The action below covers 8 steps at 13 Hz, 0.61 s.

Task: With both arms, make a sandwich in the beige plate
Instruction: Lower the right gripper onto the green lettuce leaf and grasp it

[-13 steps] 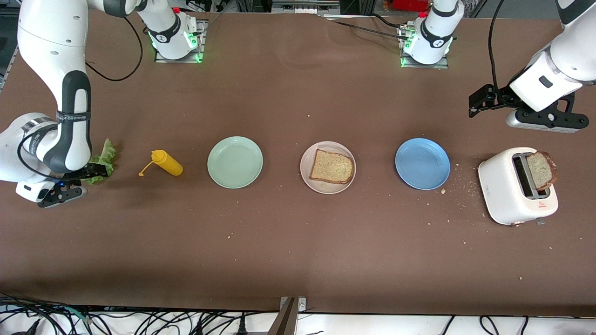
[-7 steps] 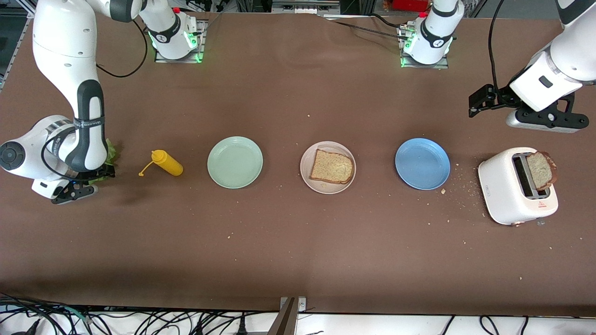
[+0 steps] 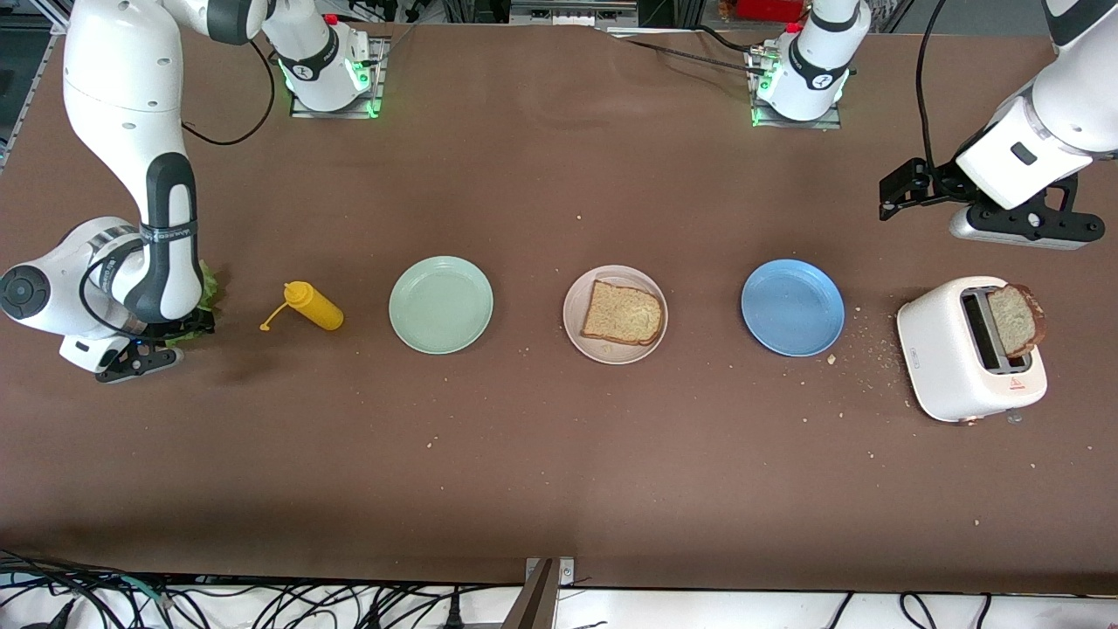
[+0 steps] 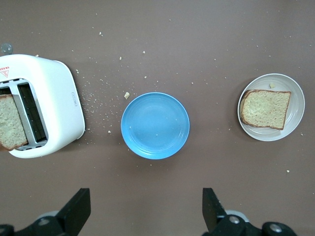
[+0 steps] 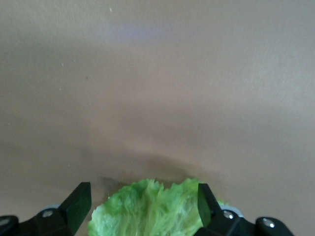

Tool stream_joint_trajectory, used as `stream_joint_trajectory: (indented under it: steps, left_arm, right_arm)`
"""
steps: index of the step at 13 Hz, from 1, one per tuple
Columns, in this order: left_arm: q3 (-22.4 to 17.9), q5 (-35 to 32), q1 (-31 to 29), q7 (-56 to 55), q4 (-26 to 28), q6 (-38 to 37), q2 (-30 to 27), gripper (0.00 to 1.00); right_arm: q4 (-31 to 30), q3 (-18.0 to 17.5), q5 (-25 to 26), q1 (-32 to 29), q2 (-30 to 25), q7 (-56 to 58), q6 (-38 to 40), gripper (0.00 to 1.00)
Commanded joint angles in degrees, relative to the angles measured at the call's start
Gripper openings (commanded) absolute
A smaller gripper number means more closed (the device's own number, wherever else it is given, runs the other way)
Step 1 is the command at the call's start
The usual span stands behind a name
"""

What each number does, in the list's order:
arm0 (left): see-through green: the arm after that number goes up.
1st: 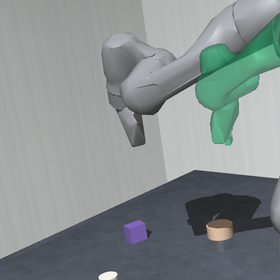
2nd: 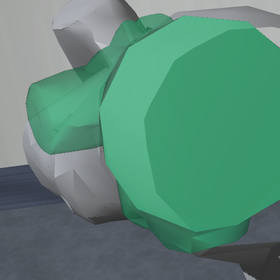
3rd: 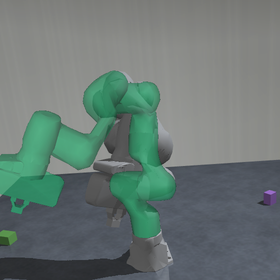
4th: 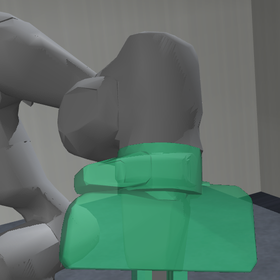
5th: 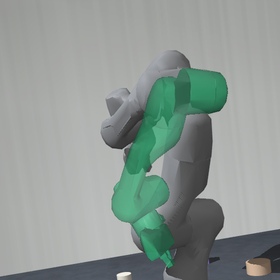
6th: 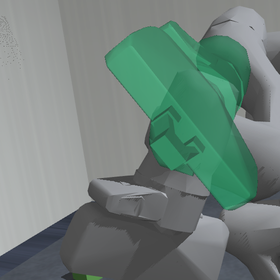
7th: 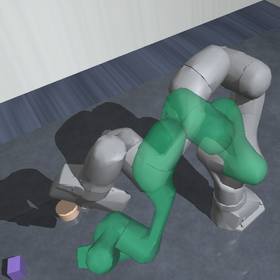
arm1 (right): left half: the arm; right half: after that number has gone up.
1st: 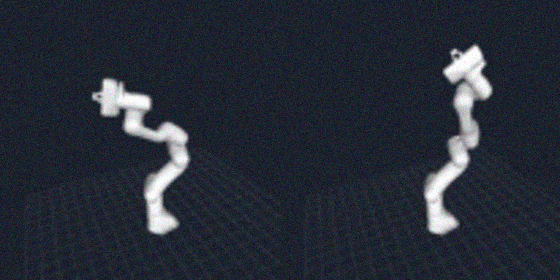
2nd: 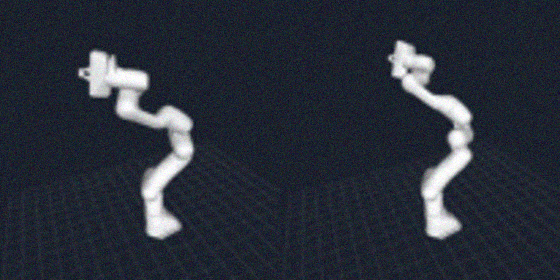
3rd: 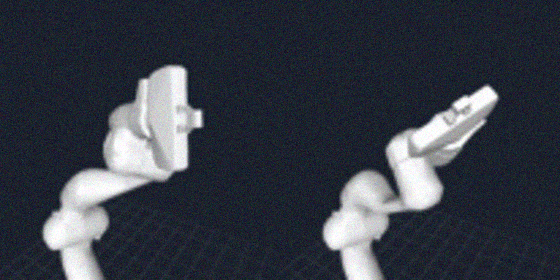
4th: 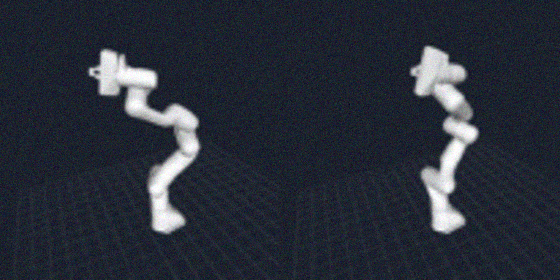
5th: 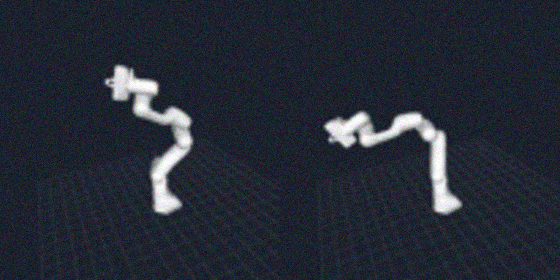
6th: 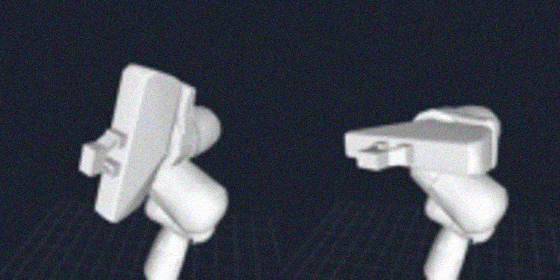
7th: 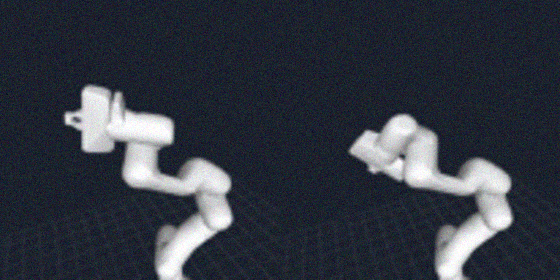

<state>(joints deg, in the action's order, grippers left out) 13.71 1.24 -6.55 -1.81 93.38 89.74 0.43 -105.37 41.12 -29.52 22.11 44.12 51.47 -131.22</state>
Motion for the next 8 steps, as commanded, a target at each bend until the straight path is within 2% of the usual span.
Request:
stream_joint_trajectory:
  steps: [1,2,5,6,7,8]
  left_arm:
    - [-0.17,1.57,-0.04,0.67,0.92,-0.35,-1.3,1.0]
    - [-0.17,1.66,-0.13,0.67,0.92,-0.35,-1.3,1.0]
    - [-0.26,1.57,-0.04,0.67,0.92,-0.35,-1.3,1.0]
    - [-0.17,1.66,-0.04,0.67,0.92,-0.35,-1.3,1.0]
    - [-0.17,1.66,-0.04,0.67,0.92,-0.35,-1.3,1.0]
    - [-0.17,1.66,-0.04,0.67,0.92,-0.35,-1.3,1.0]
  right_arm:
    - [-0.8,0.1,-1.07,-0.58,-0.44,0.29,1.14,0.77]
    - [-0.8,0.1,-1.07,-0.93,-0.44,0.38,1.58,0.66]
    - [-0.8,0.1,-0.98,-1.28,-0.44,0.56,2.73,0.2]
    - [-0.8,0.1,-0.98,-1.28,-0.44,0.56,2.81,0.08]
    - [-0.8,0.1,-0.98,-1.28,-0.44,0.56,2.81,0.0]
    - [-0.71,0.1,-0.98,-1.28,-0.44,0.56,2.81,0.0]
